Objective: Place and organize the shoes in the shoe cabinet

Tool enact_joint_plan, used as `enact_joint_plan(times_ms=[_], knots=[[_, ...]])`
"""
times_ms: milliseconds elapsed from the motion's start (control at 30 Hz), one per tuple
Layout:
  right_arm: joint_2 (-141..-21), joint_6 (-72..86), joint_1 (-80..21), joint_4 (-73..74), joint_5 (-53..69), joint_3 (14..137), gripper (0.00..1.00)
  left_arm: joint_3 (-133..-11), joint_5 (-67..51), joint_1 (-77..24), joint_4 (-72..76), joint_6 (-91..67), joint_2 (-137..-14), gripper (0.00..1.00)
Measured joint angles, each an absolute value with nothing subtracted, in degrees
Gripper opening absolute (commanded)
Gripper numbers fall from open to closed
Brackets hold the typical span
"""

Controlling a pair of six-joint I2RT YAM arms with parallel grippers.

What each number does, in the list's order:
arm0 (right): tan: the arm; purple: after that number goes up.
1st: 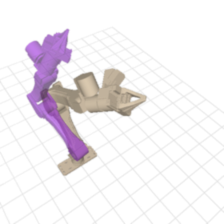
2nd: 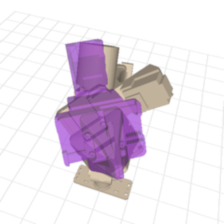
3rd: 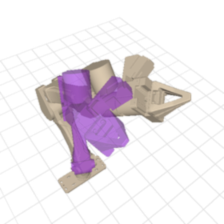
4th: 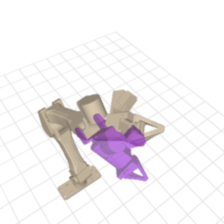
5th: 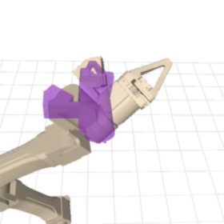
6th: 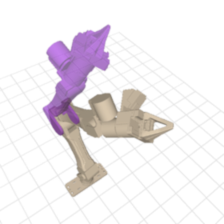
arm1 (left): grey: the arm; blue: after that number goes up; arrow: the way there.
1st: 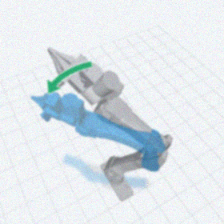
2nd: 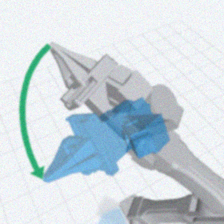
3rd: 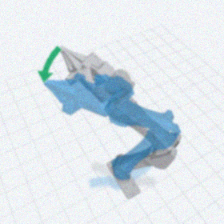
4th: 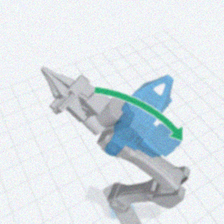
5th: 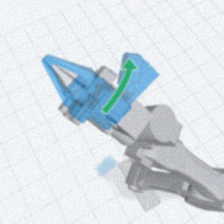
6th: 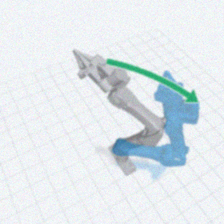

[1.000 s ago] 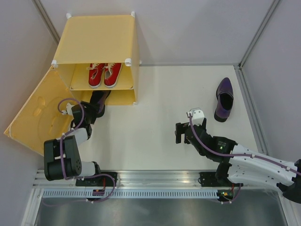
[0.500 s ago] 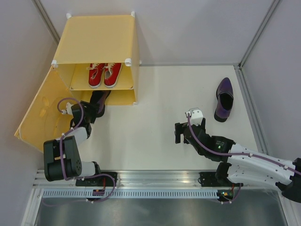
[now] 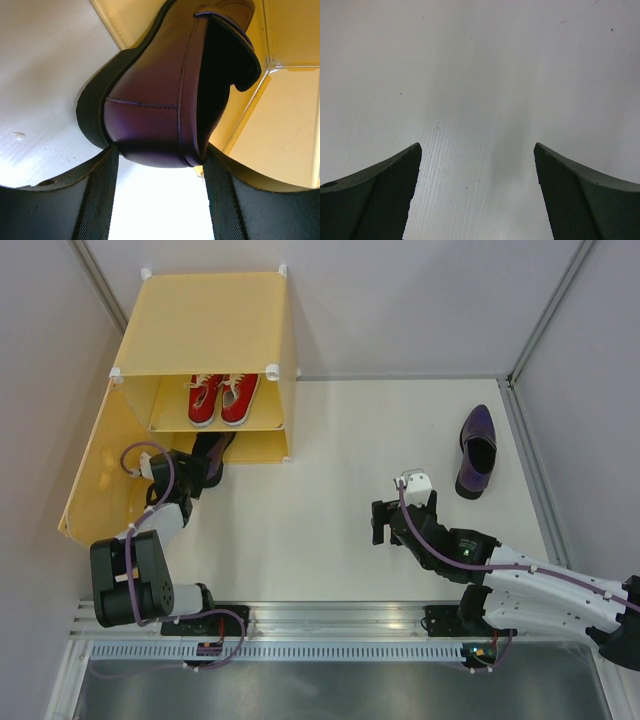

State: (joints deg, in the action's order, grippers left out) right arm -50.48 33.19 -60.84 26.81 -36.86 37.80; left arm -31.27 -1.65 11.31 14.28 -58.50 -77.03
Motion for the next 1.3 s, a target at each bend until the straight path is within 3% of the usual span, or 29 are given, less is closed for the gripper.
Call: enact_joint_plan(times_ms=[167,500,733,967,1133,1300], knots=[[-50.48,33.19,-60.84,26.81,-36.86,37.80,0.96,-33.67,-2.28,10.70,13.43,-59.46,-76.64,0.51],[-50.48,33.21,-60.84,26.81,-36.86,37.80,0.96,-42.15,-5.06,9.54,25.93,-61.01,-76.36,0.54],[-50.48,33.21,-60.84,26.85,-36.84,37.80,0.96,-40.60,-6.22,9.56,27.46,-60.42,-76.23,0.67],[-50.48,33.26,-60.82,26.79,-36.64,37.78,0.96,-35.00,-6.37,9.56,20.69,-53.28,-64.93,0.86],[-50.48,33.47,-60.62,26.39,-35.62,37.78,0.96,-31.09,-5.52,9.54,17.17,-51.35,-58.17,0.87],[-50.48,33.80,-60.58,25.87,-34.59,37.78,0.96,-28.10,-5.48,9.56,14.68,-52.23,-62.76,0.87]])
